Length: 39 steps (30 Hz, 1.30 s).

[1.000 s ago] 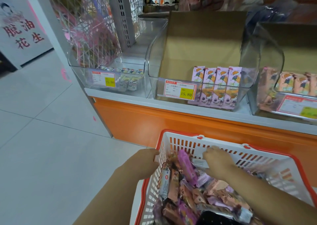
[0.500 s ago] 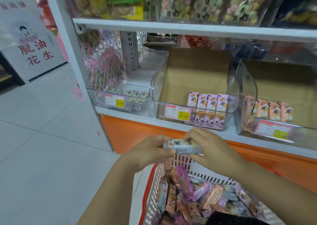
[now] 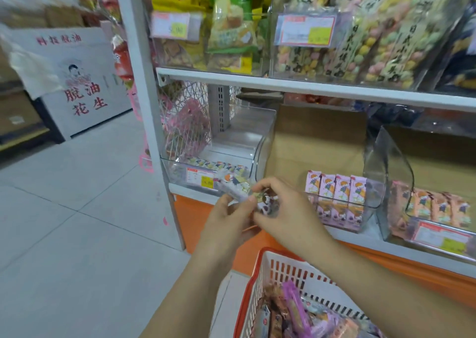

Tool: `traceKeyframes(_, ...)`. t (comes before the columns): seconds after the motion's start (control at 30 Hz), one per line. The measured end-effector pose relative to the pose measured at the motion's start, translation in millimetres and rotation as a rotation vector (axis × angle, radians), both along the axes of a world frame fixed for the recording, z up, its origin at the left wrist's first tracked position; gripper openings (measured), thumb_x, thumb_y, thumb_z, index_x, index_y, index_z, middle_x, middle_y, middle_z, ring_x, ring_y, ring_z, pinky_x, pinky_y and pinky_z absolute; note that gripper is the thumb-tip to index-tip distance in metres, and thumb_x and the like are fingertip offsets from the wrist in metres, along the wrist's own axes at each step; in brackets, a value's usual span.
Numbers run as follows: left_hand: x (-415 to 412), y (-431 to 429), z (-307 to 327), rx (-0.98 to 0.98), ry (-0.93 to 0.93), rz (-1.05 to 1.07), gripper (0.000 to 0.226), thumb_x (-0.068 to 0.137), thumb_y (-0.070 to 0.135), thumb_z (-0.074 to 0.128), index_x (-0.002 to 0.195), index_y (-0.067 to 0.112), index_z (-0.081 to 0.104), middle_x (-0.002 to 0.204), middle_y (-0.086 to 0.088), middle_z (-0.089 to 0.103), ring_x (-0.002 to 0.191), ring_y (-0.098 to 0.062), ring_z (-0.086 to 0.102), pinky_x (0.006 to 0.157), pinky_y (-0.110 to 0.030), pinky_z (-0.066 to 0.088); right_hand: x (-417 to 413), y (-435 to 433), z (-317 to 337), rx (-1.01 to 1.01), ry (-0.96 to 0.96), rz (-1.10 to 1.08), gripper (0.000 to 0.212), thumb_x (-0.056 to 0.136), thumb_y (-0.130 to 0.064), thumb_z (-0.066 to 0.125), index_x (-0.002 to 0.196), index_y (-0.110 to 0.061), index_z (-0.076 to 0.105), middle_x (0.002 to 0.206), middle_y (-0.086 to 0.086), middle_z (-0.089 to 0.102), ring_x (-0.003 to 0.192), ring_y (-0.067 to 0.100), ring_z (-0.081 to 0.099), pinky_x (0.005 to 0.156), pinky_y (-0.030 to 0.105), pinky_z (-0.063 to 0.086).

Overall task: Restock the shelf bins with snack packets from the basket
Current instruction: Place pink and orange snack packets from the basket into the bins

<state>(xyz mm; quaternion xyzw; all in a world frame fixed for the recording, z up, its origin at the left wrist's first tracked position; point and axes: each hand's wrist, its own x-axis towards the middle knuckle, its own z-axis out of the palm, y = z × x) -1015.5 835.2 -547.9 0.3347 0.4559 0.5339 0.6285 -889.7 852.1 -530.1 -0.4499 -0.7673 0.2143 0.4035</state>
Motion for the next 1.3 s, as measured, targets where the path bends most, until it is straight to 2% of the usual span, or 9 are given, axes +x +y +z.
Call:
traceKeyframes(0.17,-47,43,29,0.157,0.489,0.121,0.016,0.078,0.029,0.065,0.092,0.021,0.06,0.086,0.001,0.068,0.077,-0.016,0.066,0.078,-0.036,0.051,13,52,15,-0.054,-0.138,0.043,0.038,0.088,-0.026,0.065,0.125,-0.026,0.057,0.122,-0.013,0.057,0.11,-0.002,0.051,0.095,0.012,0.035)
traceKeyframes(0.37,-64,131,63,0.28,1.042,-0.045,0.023,0.09,0.017,0.058,0.112,0.014,0.06,0.099,-0.004,0.067,0.09,-0.022,0.063,0.08,-0.031,0.048,13,131,18,-0.042,-0.538,0.057,0.043,0.099,-0.022,0.045,0.142,-0.022,0.041,0.154,0.0,0.028,0.143,0.014,0.023,0.112,0.017,0.01)
traceKeyframes(0.53,-68,180,54,0.089,1.13,-0.364,0.03,0.088,0.013,0.064,0.118,0.006,0.061,0.082,-0.007,0.069,0.061,-0.009,0.059,0.05,-0.016,0.039,19,148,4,0.004,-0.515,0.069,0.034,0.099,-0.023,0.046,0.132,-0.026,0.055,0.15,-0.01,0.035,0.141,0.008,0.026,0.103,0.009,0.013)
traceKeyframes(0.63,-64,201,35,-0.057,1.204,-0.539,0.038,0.087,0.018,0.067,0.12,0.003,0.059,0.094,-0.011,0.071,0.088,-0.019,0.067,0.061,-0.021,0.041,21,148,-5,0.03,-0.441,0.097,0.033,0.097,-0.02,0.05,0.128,-0.032,0.055,0.147,-0.014,0.036,0.141,0.004,0.024,0.105,0.007,0.012)
traceKeyframes(0.73,-54,216,19,-0.135,1.277,-0.71,0.029,0.084,0.024,0.069,0.108,0.007,0.065,0.085,-0.006,0.063,0.079,-0.018,0.057,0.071,-0.024,0.042,20,146,-9,0.028,-0.37,0.11,0.035,0.097,-0.018,0.05,0.121,-0.043,0.052,0.14,-0.021,0.034,0.14,0.002,0.023,0.105,0.005,0.012)
traceKeyframes(0.8,-46,221,12,-0.134,1.341,-0.761,0.019,0.084,0.028,0.068,0.094,0.014,0.061,0.078,-0.005,0.056,0.072,-0.018,0.048,0.069,-0.026,0.038,19,146,-11,0.028,-0.346,0.096,0.033,0.097,-0.019,0.05,0.125,-0.035,0.055,0.138,-0.024,0.033,0.14,0.003,0.024,0.104,0.003,0.012)
traceKeyframes(0.9,-34,222,4,-0.03,1.604,-0.756,0.019,0.083,0.032,0.065,0.086,0.013,0.062,0.079,-0.003,0.057,0.073,-0.022,0.051,0.068,-0.026,0.04,20,148,-14,0.005,-0.321,0.094,0.033,0.097,-0.021,0.05,0.127,-0.031,0.056,0.139,-0.024,0.033,0.14,0.002,0.024,0.112,0.016,0.017)
traceKeyframes(1.07,-24,215,-2,0.101,1.648,-0.714,0.054,0.087,0.028,0.063,0.137,0.021,0.044,0.135,-0.005,0.051,0.118,-0.026,0.052,0.09,-0.028,0.042,21,148,-18,0.005,-0.287,0.103,0.033,0.097,-0.021,0.049,0.127,-0.031,0.056,0.14,-0.023,0.034,0.141,0.002,0.024,0.115,0.024,0.021)
traceKeyframes(1.3,-13,218,-6,0.158,1.802,-0.743,0.046,0.095,0.025,0.05,0.139,0.02,0.039,0.139,-0.009,0.026,0.132,-0.034,0.026,0.105,-0.049,0.035,19,147,-20,-0.005,-0.238,0.099,0.034,0.097,-0.018,0.049,0.128,-0.028,0.056,0.141,-0.022,0.035,0.14,0.001,0.023,0.115,0.028,0.025)
